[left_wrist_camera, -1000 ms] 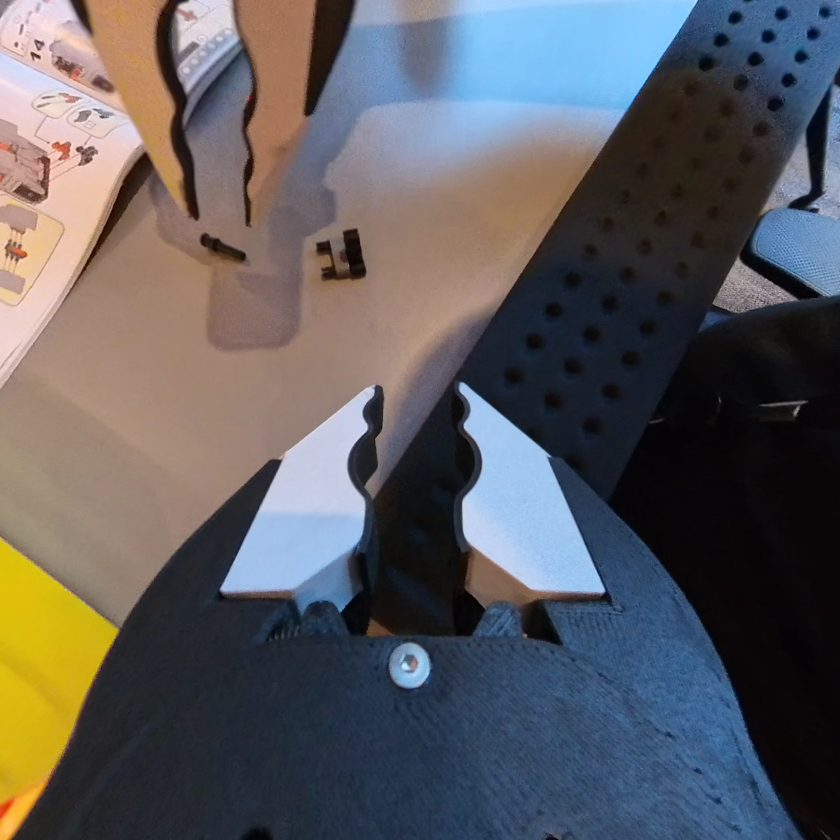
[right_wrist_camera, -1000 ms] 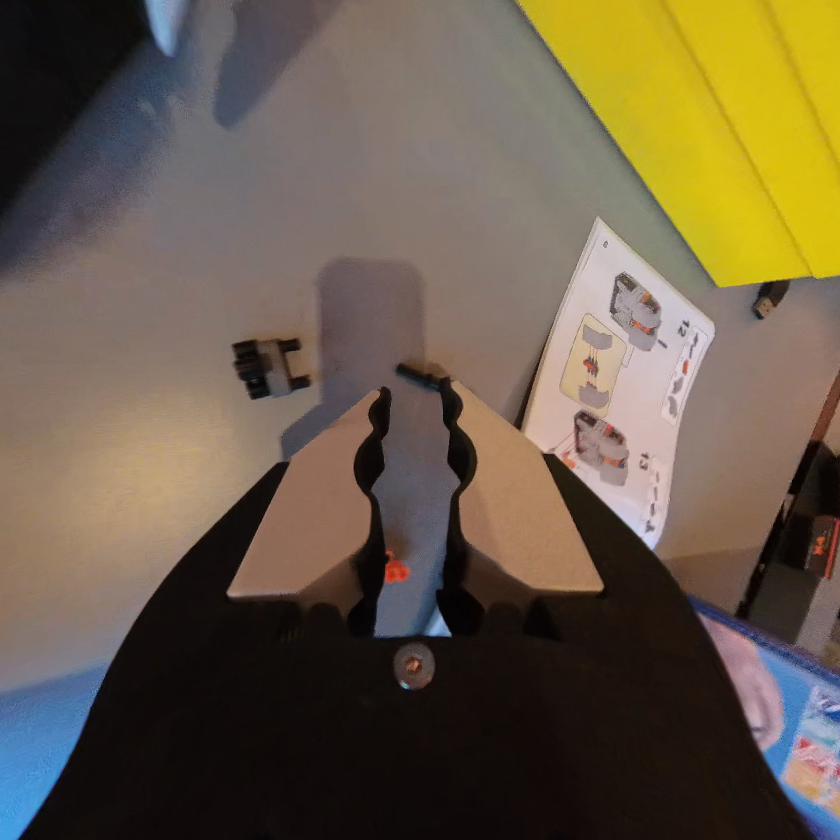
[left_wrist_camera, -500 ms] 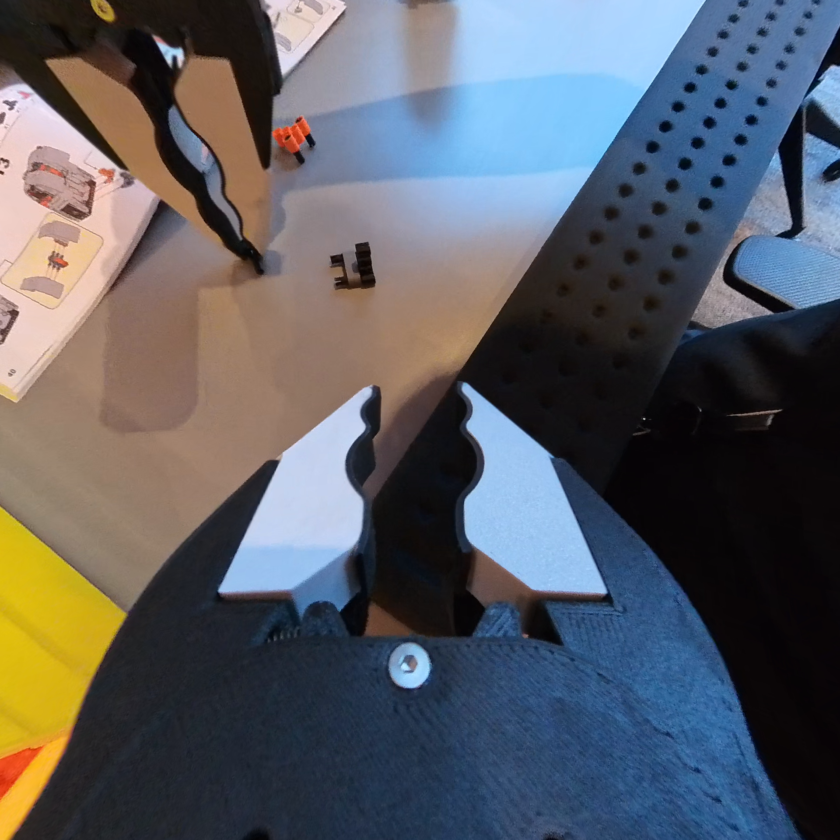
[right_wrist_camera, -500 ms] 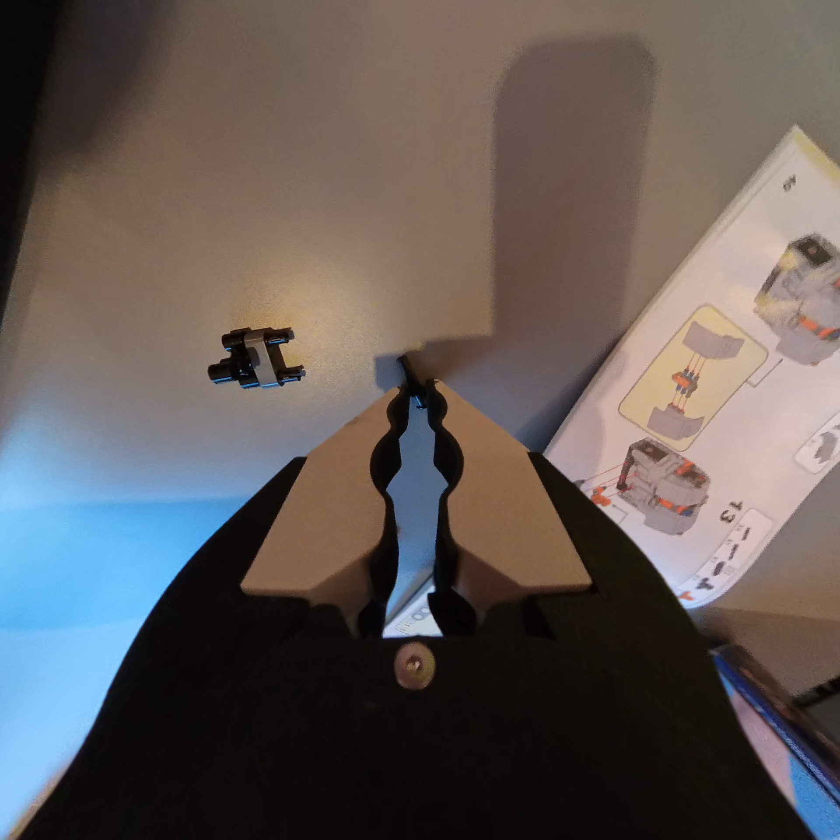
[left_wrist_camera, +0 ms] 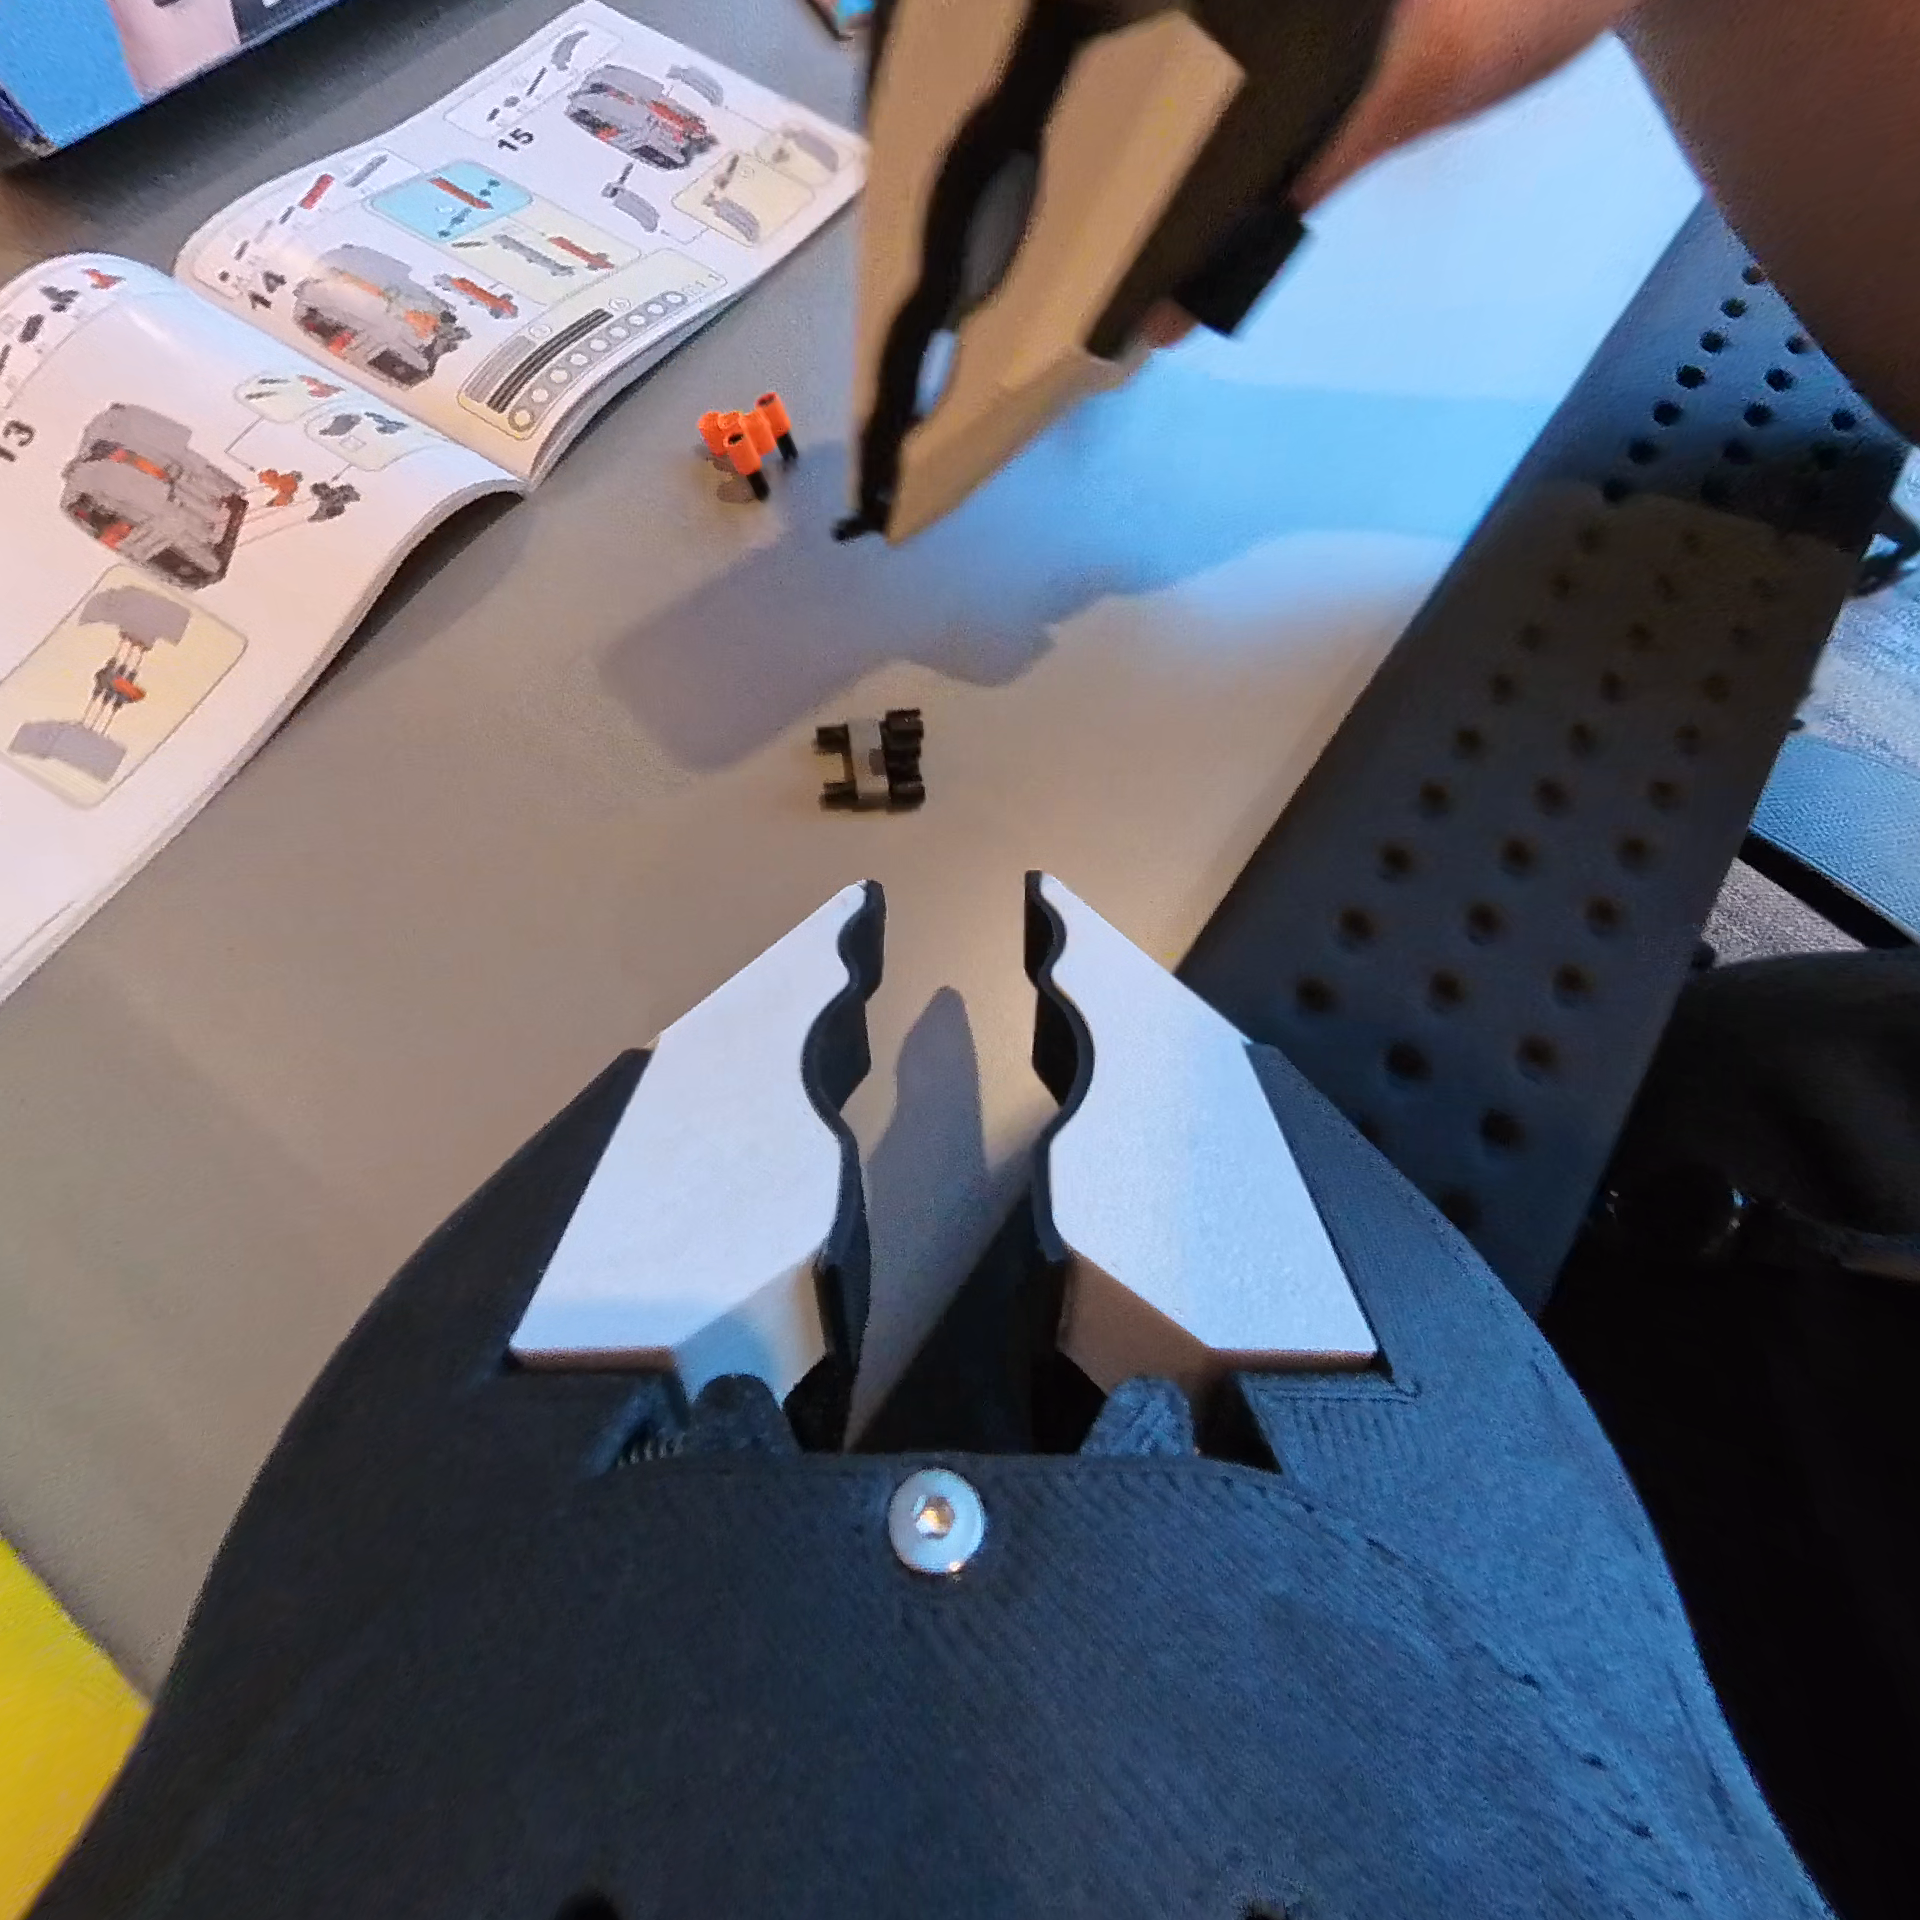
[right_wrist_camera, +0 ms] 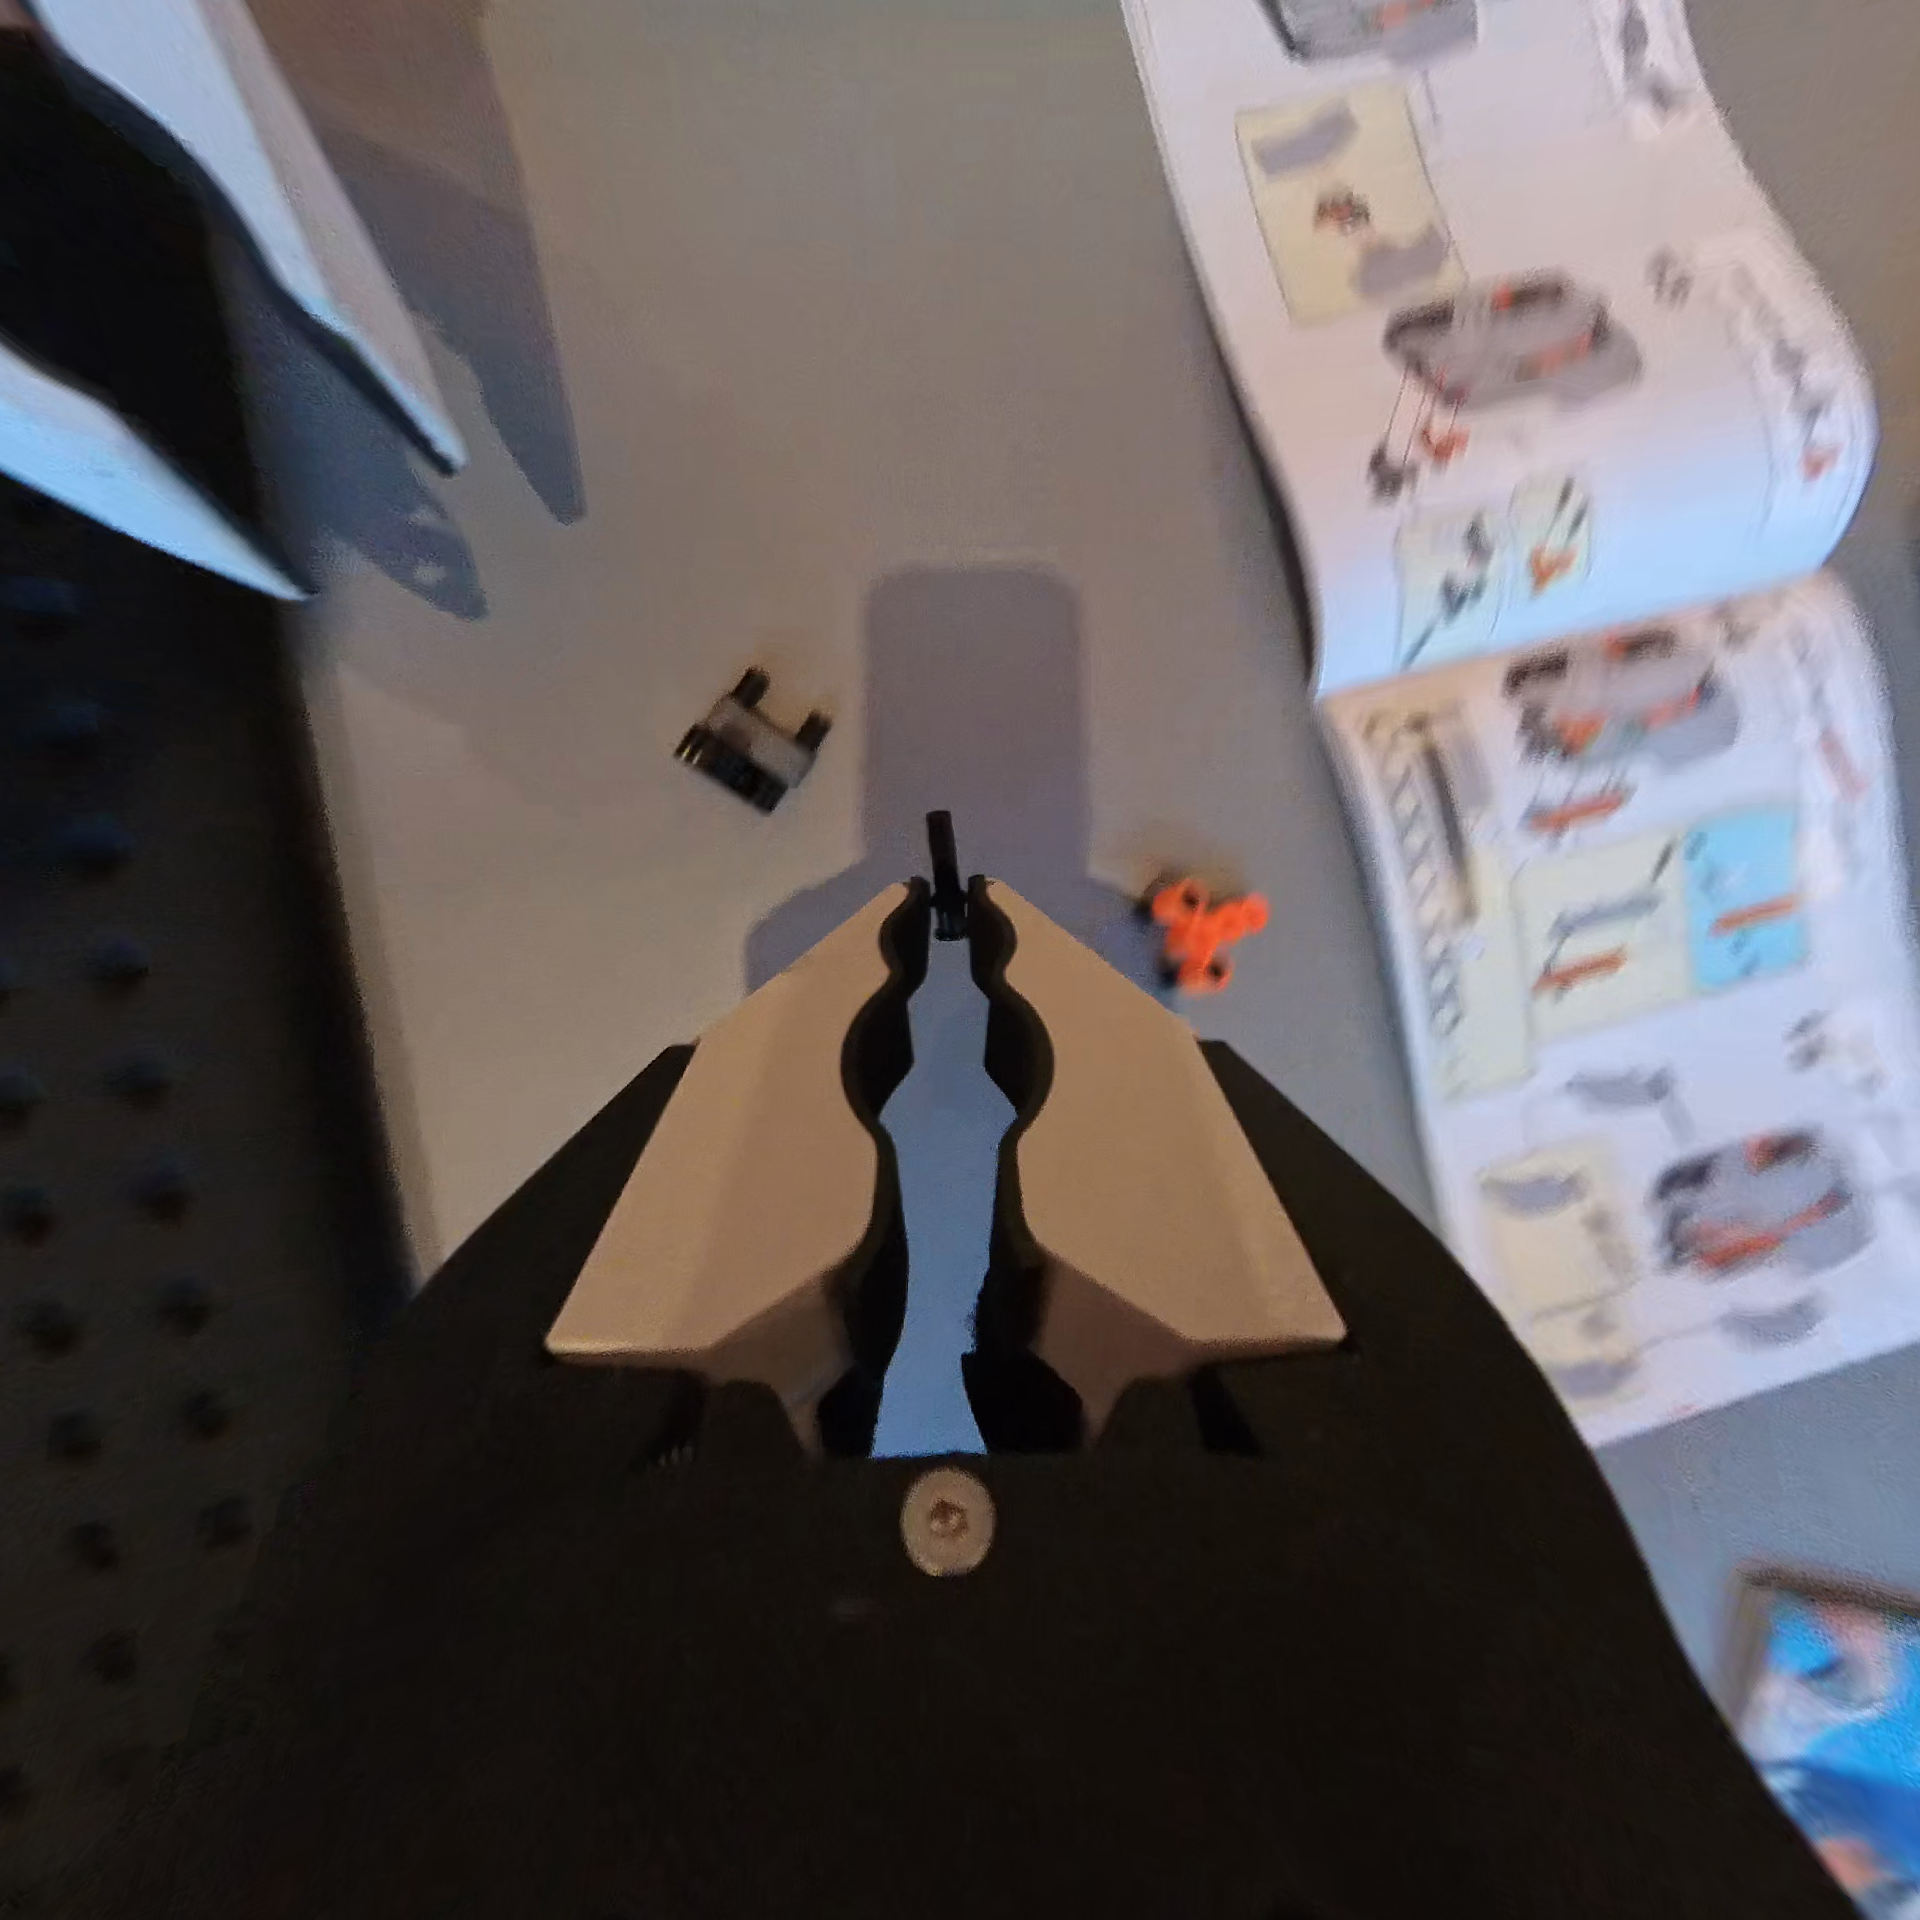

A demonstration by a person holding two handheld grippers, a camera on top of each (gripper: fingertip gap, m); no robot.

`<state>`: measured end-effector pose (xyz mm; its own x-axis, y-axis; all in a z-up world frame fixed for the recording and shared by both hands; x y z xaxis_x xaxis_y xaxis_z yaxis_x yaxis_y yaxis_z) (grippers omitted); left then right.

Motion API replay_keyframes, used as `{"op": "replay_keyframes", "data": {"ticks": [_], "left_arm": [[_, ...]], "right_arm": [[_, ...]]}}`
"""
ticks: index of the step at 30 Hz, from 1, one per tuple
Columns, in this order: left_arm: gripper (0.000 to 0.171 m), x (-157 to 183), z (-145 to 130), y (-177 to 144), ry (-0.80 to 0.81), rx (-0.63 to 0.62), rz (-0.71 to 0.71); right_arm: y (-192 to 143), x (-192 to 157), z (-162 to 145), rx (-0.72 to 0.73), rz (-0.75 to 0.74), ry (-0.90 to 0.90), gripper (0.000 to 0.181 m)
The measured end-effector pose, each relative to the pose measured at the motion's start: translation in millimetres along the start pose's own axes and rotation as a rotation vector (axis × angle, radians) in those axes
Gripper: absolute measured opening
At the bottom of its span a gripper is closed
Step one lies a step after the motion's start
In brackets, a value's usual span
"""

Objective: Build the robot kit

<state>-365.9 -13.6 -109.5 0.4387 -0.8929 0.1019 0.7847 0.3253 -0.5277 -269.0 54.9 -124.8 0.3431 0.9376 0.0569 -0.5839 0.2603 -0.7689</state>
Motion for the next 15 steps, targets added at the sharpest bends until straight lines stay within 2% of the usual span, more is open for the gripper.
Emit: {"op": "replay_keyframes", "data": {"ticks": [4,7,11,15], "left_arm": [[0.027,-8,2,23,0.046,-0.040,-0.012],[0.036,-14,1,36,0.134,-0.094,0.038],[0.031,-12,1,47,0.188,-0.119,0.047],[0.030,-14,0,51,0.235,-0.152,0.067]], "right_arm": [[-2,-24,-32,-0.002,0.030,0.241,0.005],[-1,-30,-35,0.042,0.037,0.345,0.005],[0,-30,-34,0.048,0.044,0.348,0.006],[1,-28,-31,0.024,0.018,0.245,0.026]]}}
Point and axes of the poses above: each gripper's, where its closed fingertips meet, y out along the fingers, z out of its top, x = y × z across the jaws, the point moved 2 cm from there along -y, back along the fingers, and after that the axes turned 7 degrees about x, right-handed, at the moved point
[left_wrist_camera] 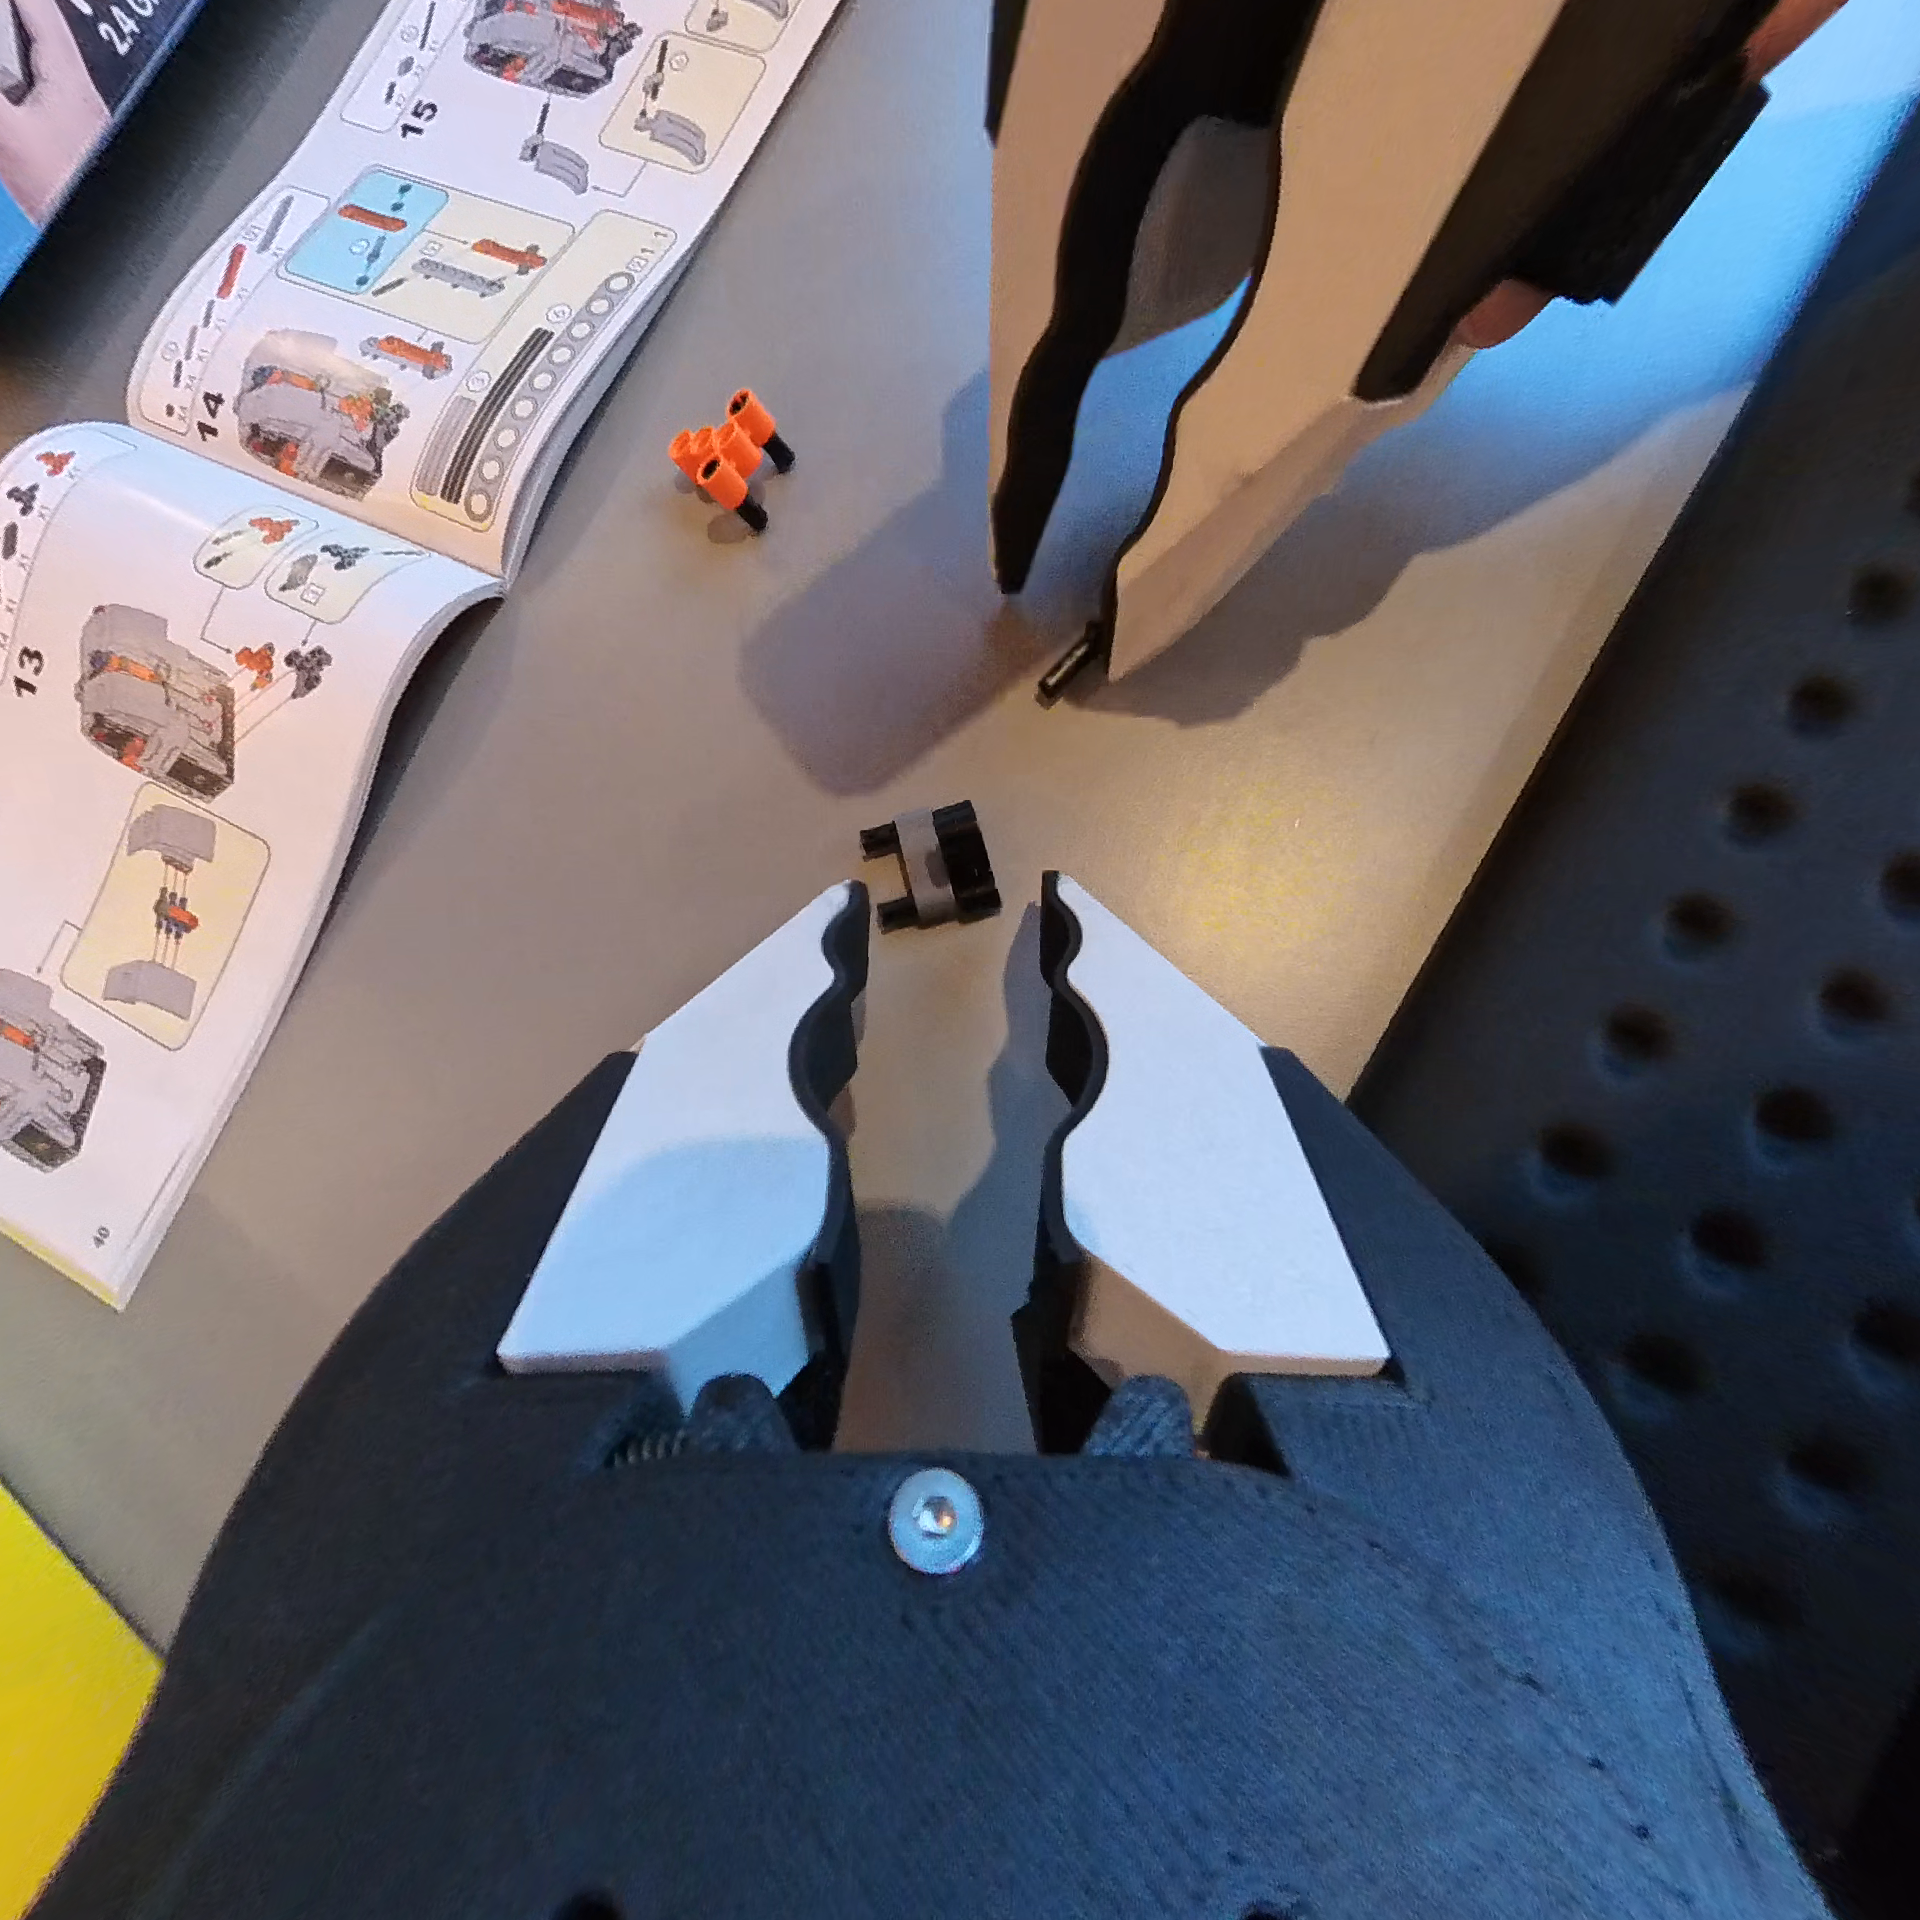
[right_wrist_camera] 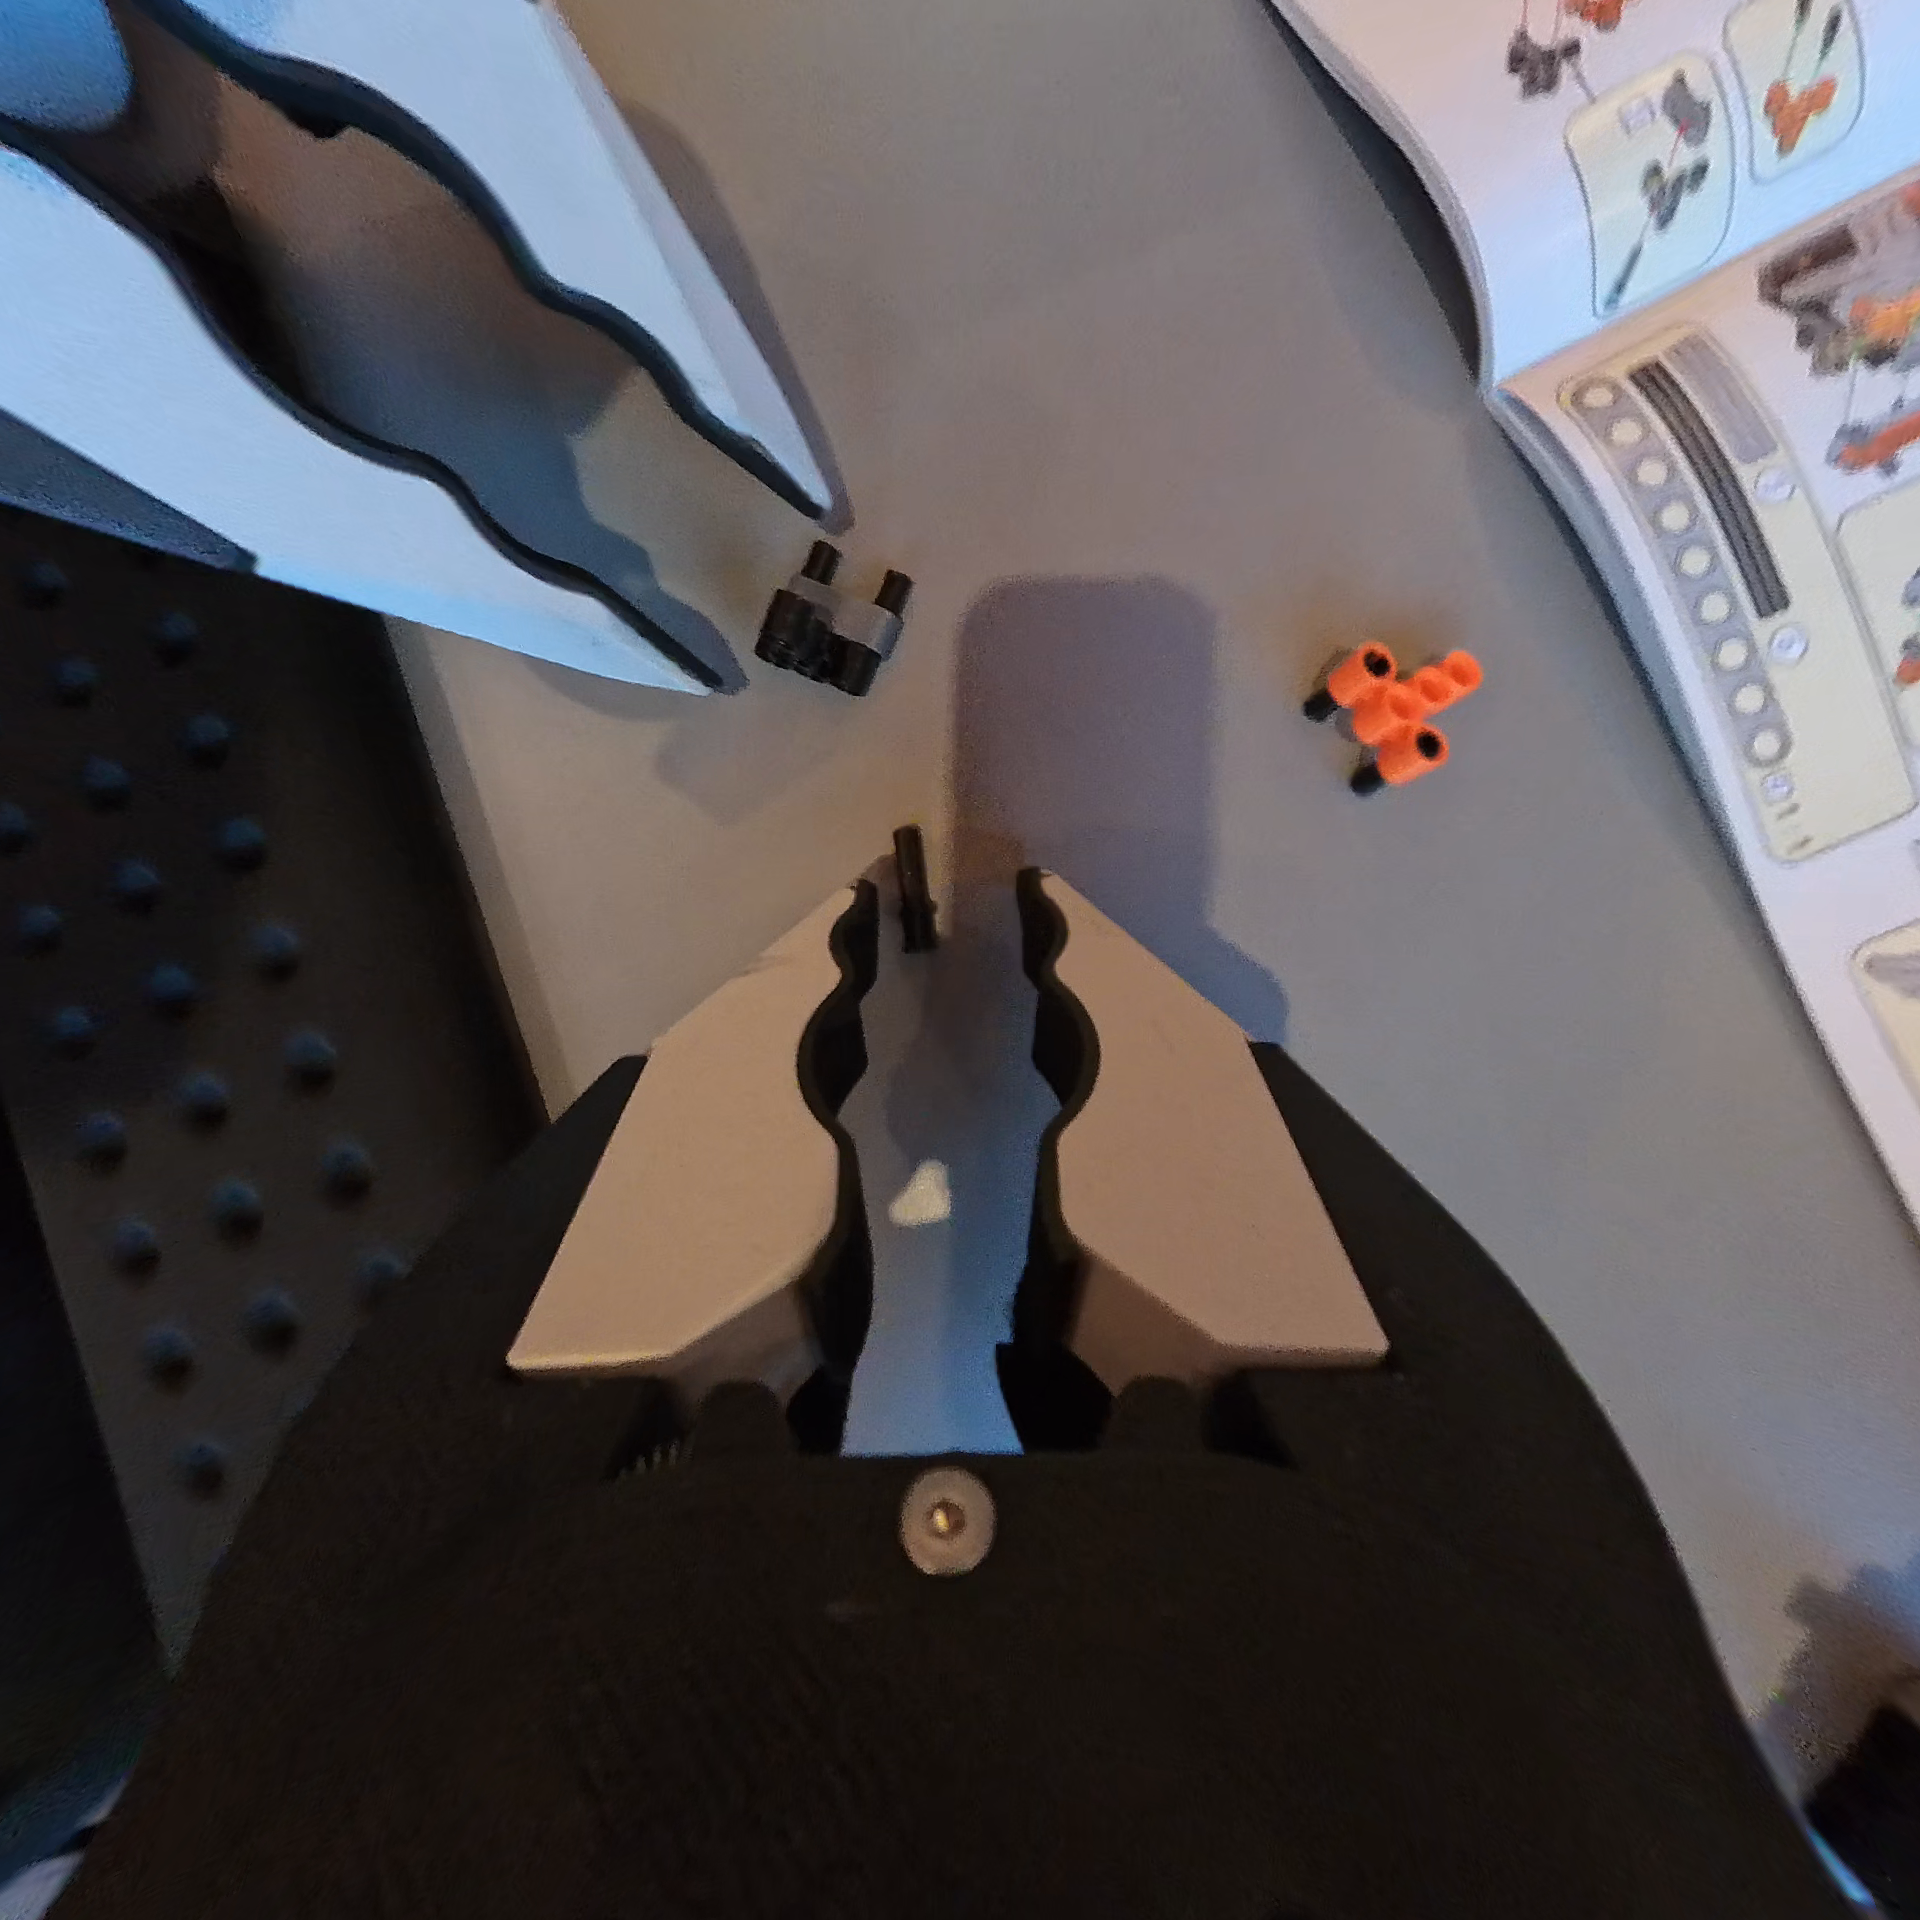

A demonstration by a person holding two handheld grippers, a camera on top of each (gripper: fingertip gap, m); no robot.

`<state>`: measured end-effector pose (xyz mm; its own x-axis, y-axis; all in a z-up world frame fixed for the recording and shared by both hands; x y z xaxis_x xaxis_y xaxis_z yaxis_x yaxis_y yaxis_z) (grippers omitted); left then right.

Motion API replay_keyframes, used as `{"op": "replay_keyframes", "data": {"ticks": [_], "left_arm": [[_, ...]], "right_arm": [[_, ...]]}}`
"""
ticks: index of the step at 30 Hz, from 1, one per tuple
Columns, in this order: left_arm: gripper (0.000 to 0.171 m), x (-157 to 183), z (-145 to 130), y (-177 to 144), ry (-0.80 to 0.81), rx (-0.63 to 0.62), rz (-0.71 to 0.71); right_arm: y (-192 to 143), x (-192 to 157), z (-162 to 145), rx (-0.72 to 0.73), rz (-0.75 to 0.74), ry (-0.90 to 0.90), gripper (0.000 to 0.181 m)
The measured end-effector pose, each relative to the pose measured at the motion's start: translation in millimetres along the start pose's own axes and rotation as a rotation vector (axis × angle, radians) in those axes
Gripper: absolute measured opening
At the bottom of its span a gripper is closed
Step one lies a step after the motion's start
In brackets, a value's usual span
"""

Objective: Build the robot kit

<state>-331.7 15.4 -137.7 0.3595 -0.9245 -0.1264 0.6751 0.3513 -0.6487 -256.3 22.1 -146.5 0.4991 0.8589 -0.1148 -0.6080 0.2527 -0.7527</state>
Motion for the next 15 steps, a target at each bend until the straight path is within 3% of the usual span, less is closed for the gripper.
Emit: {"op": "replay_keyframes", "data": {"ticks": [6,15], "left_arm": [[0.027,-1,0,7,0.019,-0.015,0.001],[0.013,-1,-3,12,0.017,-0.023,-0.037]], "right_arm": [[10,-19,22,0.068,0.142,-0.218,0.028],[25,-5,26,0.098,0.232,-0.197,0.028]]}}
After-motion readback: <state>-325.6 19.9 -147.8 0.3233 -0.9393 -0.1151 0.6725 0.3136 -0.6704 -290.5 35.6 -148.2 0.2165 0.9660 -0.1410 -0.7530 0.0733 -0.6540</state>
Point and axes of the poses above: each gripper's, where its closed fingertips meet, y out along the fingers, z out of its top, x = y × z across the jaws, the point moved 2 cm from there along -y, back along the fingers, and after that the axes turned 7 degrees about x, right-handed, at the moved point
